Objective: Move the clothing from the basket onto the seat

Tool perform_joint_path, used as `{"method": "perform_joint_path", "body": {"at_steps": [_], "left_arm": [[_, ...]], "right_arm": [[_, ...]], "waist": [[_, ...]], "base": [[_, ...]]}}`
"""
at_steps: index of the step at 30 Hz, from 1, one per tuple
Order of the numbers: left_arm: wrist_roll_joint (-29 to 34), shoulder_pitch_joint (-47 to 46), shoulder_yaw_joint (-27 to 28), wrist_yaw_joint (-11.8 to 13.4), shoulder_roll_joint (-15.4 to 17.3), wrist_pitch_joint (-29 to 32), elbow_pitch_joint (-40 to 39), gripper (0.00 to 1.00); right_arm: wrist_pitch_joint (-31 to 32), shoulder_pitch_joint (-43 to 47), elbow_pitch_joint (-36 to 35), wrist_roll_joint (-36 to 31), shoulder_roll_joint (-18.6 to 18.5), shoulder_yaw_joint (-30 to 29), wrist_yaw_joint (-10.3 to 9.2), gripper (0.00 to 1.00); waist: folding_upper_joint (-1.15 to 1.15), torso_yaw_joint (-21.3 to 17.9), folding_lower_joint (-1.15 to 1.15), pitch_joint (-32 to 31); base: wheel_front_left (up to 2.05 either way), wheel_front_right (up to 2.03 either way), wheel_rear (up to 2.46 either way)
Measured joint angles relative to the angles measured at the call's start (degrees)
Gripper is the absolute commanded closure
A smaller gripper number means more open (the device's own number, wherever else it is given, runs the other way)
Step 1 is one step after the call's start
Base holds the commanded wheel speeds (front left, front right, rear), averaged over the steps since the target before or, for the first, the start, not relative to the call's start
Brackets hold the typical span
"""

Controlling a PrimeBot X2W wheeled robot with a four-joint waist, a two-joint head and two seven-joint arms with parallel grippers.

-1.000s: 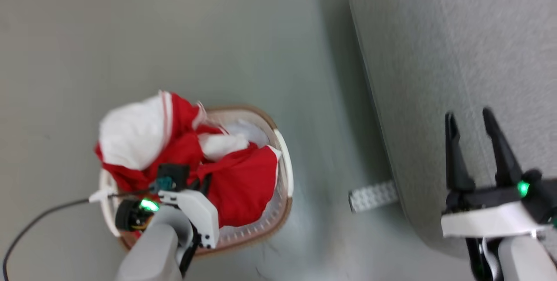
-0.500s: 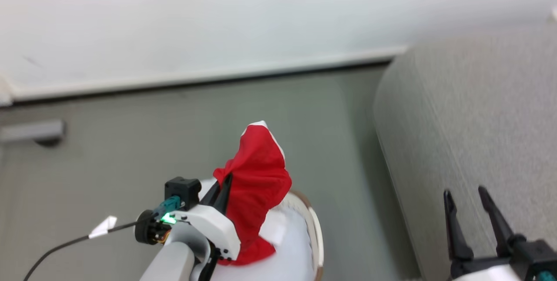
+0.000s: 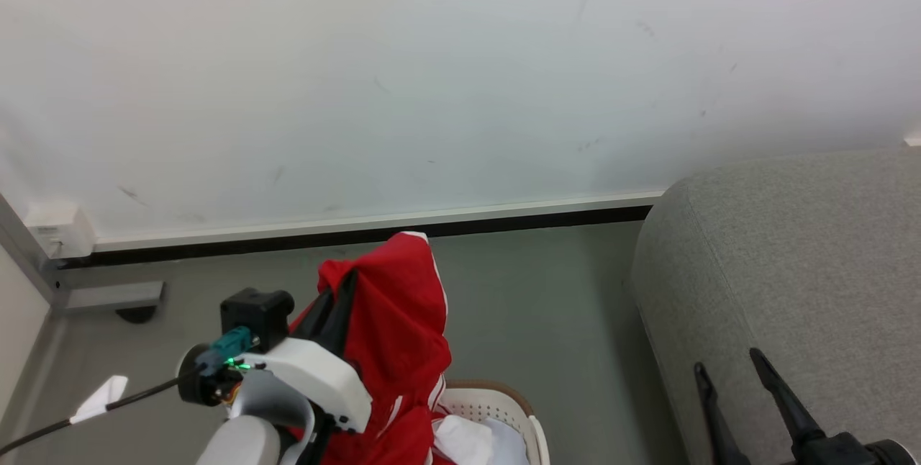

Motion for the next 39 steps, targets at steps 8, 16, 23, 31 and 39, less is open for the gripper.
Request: {"method": "perform_joint_path", "body": {"at_steps": [8,16,23,31,39], "left_arm": [[-0.2,2.9,-1.1,1.0,1.4,5.2,-11.1,1.00],[-0.1,2.6,-5.4,-0.2,-0.1,7.7,-15.2,1.00],[0.1,1.0,-10.7,-1.7,-2.3,9.1,-16.4,1.00],[-0.7,0.8,-14.2,-2.6,-3.4,9.7,-17.0,1.00],[0.8,0.9,-13.2,-0.9,-1.6,6.9,-14.2,0.00]], "right_arm": [[0.0,-3.1,-2.2,-0.4,-5.2,14.4,0.01,0.00],[0.0,-15.5,0.5,0.7,-8.7,29.2,0.01,0.00],[0.0,-24.1,9.8,-0.6,-6.4,36.3,0.01,0.00],[0.0,-26.4,20.1,-0.2,-2.0,34.7,0.01,1.00],[0.0,-25.7,16.6,4.0,-1.6,29.2,0.01,1.00]], "waist": [[0.00,-1.1,0.01,0.7],[0.00,-1.9,0.02,1.5],[0.00,-0.9,0.02,1.5],[0.00,1.5,0.02,1.1],[0.00,1.2,0.03,1.4]], "base": [[0.00,0.00,0.00],[0.00,0.00,0.00],[0.00,0.00,0.00],[0.00,0.00,0.00],[0.00,0.00,0.00]]}}
